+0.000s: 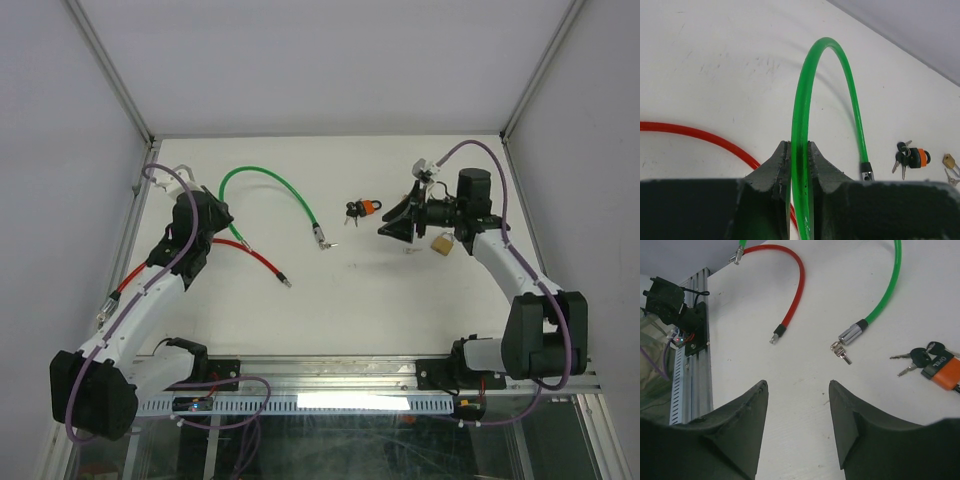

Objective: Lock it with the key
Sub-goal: Pick up the lock from the center of the board.

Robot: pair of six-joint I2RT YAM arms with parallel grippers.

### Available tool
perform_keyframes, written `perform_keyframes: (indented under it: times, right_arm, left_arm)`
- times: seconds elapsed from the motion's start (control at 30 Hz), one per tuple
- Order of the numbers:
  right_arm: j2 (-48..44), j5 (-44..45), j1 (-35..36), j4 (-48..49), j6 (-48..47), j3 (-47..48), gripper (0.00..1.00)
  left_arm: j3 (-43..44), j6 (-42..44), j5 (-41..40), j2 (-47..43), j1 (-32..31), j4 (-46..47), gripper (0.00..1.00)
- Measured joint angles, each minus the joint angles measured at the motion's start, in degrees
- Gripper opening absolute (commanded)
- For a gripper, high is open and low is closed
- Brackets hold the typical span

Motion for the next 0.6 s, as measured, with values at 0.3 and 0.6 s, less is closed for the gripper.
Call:
perform_keyframes:
  times: [0.3, 0.6]
  right_arm:
    - [16.41, 7.3, 10.54, -4.13, -2.1, 11.28, 0.68]
    - [25.92, 16.46, 12.87, 6.27, 5.99, 15.69, 0.71]
  left_arm:
    - [-0.7, 5.38, 8.96, -5.51, -0.02, 2.86, 0.0]
    - [-4.26, 7.98, 24.76, -9.14, -0.04, 8.04, 0.0]
